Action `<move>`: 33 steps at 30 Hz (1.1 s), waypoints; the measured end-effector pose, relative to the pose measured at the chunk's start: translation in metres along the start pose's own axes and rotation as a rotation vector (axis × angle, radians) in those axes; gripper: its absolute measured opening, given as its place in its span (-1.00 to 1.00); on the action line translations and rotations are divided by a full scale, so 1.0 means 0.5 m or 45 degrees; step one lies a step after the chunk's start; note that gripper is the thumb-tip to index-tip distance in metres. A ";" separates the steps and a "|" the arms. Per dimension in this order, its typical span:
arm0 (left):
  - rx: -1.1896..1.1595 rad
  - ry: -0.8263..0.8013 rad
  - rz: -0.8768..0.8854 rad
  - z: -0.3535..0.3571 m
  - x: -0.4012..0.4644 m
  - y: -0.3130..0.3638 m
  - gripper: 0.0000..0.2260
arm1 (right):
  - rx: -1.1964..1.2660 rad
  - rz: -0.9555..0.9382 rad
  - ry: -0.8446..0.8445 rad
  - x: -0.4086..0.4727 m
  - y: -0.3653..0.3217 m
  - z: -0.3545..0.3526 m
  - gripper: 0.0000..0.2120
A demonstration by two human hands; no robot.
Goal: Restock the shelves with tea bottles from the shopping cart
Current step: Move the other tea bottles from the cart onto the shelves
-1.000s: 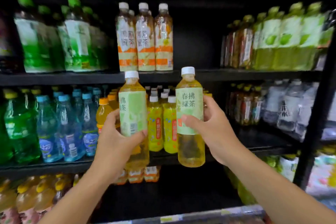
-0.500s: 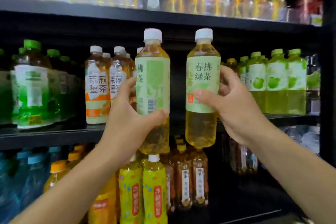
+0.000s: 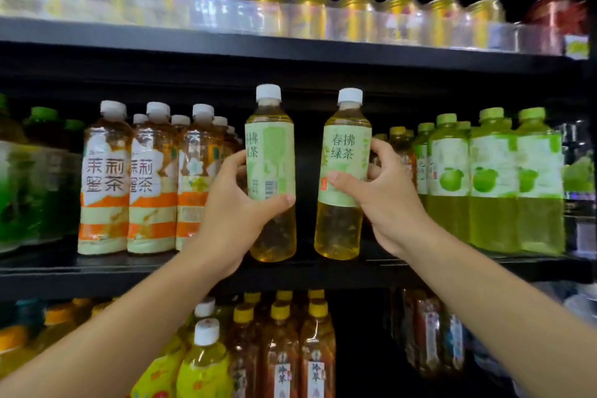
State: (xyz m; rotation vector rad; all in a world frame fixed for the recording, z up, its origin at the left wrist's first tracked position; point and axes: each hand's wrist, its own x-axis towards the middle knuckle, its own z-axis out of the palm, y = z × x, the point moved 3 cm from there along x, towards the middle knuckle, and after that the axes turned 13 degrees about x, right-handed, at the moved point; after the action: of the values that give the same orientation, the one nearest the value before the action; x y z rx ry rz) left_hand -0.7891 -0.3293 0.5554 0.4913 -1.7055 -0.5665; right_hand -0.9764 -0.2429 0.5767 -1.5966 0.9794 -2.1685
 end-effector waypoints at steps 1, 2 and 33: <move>0.019 -0.007 -0.020 0.011 0.007 -0.002 -0.30 | -0.004 0.011 -0.014 0.013 0.010 -0.009 -0.33; 0.056 -0.021 -0.031 0.021 0.012 -0.002 -0.32 | -0.018 0.020 -0.036 0.026 0.020 -0.018 -0.36; 0.472 -0.205 -0.243 0.069 0.103 -0.077 -0.33 | -0.495 0.141 -0.281 0.123 0.140 -0.046 -0.11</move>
State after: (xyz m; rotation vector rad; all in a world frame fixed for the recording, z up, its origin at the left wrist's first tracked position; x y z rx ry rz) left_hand -0.8324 -0.3873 0.5657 0.9006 -1.9410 -0.4332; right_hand -1.0307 -0.3217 0.5721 -1.8483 1.4415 -1.7578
